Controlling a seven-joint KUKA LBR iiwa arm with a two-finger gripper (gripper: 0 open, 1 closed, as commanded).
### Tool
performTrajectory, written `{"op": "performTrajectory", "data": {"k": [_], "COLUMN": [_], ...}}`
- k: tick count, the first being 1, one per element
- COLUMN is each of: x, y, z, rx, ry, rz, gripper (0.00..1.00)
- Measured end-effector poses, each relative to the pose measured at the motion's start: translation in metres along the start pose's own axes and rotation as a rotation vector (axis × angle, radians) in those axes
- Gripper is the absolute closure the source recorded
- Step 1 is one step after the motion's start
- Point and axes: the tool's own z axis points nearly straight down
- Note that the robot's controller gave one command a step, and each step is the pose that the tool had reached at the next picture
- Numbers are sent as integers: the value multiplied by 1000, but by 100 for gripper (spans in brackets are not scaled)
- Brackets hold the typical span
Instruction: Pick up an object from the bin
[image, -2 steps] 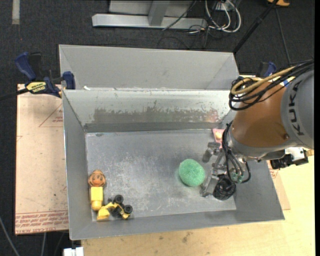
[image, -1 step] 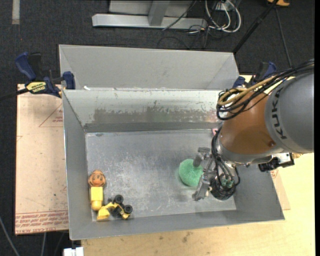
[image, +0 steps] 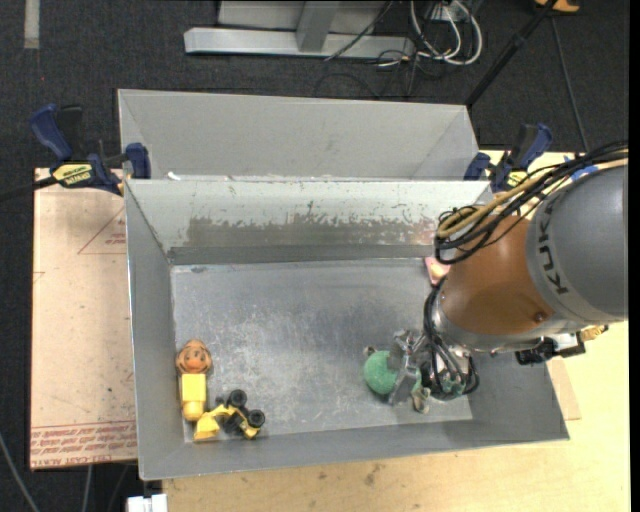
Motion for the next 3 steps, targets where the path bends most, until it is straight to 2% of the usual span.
{"op": "performTrajectory", "data": {"k": [1,2,3], "x": [0,-4,-22], "y": [0,-3,-16], "z": [0,-37,-47], "rx": [0,4,1], "ry": [0,21,5], "rz": [0,-7,14], "gripper": [100,100,100]}}
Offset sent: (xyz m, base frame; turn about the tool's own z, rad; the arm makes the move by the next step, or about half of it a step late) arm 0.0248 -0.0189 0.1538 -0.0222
